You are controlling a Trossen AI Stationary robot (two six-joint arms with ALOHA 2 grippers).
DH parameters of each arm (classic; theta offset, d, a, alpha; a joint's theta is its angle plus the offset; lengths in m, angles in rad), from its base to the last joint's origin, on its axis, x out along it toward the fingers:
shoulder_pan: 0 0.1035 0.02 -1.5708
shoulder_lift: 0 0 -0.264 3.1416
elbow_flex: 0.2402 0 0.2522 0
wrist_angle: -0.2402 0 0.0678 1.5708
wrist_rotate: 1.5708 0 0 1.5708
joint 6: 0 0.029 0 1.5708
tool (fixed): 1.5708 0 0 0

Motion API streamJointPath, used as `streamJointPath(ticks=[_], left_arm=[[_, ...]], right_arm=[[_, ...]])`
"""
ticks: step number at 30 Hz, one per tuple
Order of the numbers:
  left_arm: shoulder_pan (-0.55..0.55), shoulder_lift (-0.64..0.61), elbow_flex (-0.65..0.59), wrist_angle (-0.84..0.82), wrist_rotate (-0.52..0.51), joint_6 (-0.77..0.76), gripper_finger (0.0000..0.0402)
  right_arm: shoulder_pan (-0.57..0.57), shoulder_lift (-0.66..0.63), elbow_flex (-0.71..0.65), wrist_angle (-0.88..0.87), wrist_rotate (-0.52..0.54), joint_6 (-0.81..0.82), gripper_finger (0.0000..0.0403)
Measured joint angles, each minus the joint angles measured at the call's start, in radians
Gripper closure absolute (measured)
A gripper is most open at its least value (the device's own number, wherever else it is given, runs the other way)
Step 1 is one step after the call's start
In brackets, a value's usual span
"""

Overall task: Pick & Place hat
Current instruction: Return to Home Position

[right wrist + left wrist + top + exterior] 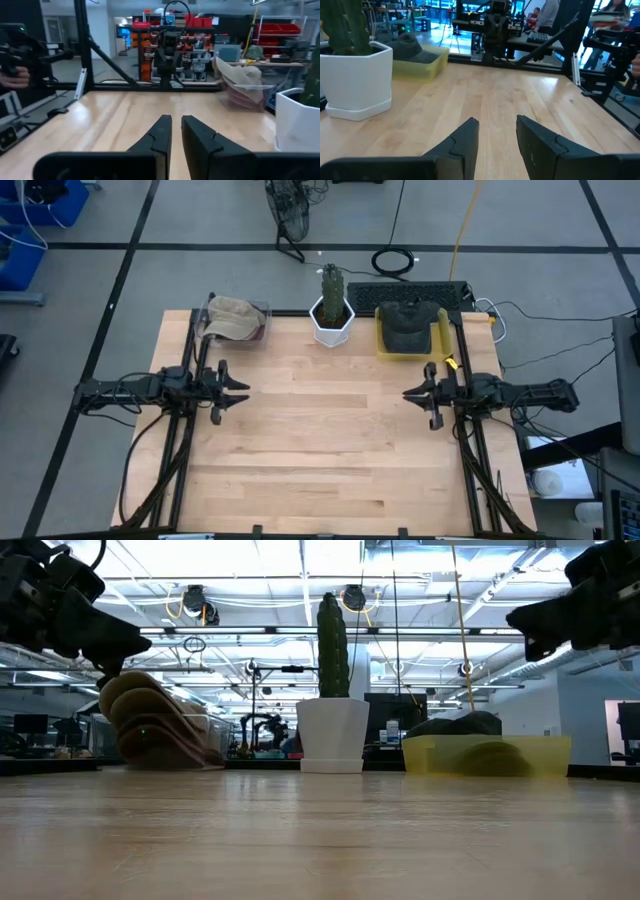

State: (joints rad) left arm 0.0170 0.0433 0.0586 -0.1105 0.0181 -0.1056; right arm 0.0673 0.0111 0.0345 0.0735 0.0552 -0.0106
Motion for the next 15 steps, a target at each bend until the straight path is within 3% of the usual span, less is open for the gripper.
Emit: streamJointPath(ticks=[6,15], left_arm=[[0.0,0.0,0.0,-0.002,0.0,0.006,0.0266],[0.0,0.002,0.0,0.002,-0.039,0.009,0.0266]], right_arm=[[-0.001,-0.008,0.006,-0.036,0.068,-0.008,0.0369],[-0.001,-0.003,-0.004,-0.043,0.075,-0.007,0.0369]])
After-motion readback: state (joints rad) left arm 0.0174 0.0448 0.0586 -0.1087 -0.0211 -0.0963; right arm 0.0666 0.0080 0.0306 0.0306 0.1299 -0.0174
